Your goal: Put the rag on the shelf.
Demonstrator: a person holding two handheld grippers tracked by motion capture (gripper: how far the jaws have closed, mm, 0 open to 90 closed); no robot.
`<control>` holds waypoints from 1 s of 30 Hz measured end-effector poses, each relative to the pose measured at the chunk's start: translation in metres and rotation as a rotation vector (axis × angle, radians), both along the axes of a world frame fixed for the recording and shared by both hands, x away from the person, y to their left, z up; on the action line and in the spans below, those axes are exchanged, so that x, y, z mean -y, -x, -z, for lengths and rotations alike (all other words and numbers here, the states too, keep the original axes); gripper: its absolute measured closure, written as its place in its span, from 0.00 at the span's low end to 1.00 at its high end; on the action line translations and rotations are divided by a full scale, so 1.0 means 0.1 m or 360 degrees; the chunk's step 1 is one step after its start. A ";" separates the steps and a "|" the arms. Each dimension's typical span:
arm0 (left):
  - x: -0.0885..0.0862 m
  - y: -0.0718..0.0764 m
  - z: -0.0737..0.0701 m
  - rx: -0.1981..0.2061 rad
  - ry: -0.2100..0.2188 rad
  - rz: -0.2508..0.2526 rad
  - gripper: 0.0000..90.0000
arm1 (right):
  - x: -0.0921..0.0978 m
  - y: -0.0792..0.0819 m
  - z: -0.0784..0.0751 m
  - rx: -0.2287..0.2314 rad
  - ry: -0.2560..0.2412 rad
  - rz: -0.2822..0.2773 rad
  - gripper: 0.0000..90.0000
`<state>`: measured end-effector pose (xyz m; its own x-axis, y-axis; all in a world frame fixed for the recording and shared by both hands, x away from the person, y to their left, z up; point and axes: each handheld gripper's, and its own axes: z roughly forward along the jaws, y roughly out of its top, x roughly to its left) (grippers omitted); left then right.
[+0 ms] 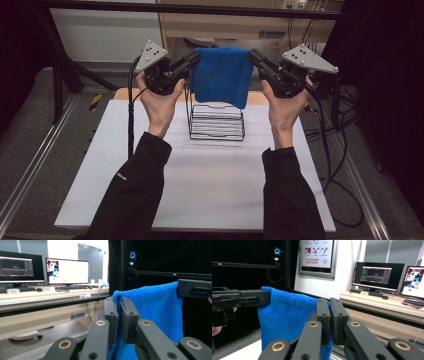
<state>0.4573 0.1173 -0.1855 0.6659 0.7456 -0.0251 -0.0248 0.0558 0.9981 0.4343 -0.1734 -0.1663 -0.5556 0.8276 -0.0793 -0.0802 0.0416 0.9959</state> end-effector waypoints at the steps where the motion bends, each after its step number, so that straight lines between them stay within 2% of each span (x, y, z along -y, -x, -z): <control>1: 0.00 -0.01 -0.01 0.0005 -0.0003 -0.0004 0.94 | 0.00 0.00 0.00 0.0000 0.0000 0.0000 0.97; 2: -0.01 -0.02 -0.03 0.0012 -0.0014 -0.0033 0.94 | 0.00 -0.01 -0.01 0.0001 0.0003 0.0002 0.97; 11: 0.01 -0.13 -0.16 0.0019 0.0015 -0.0023 0.94 | 0.00 -0.19 -0.13 0.0016 -0.0013 0.0015 0.97; 18: 0.03 -0.23 -0.23 0.0037 0.0016 -0.0051 0.94 | -0.01 -0.29 -0.19 0.0026 -0.0019 0.0013 0.97; 23: 0.02 -0.33 -0.24 0.0029 0.0045 -0.0050 0.94 | -0.02 -0.37 -0.23 0.0033 -0.0010 0.0026 0.97; 30: 0.02 -0.45 -0.24 0.0023 0.0050 -0.0063 0.94 | -0.03 -0.51 -0.24 0.0034 -0.0009 0.0026 0.97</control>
<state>0.5020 0.1154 -0.1616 0.6362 0.7705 -0.0397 -0.0419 0.0859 0.9954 0.4852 -0.1705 -0.1422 -0.5401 0.8371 -0.0865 -0.1008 0.0377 0.9942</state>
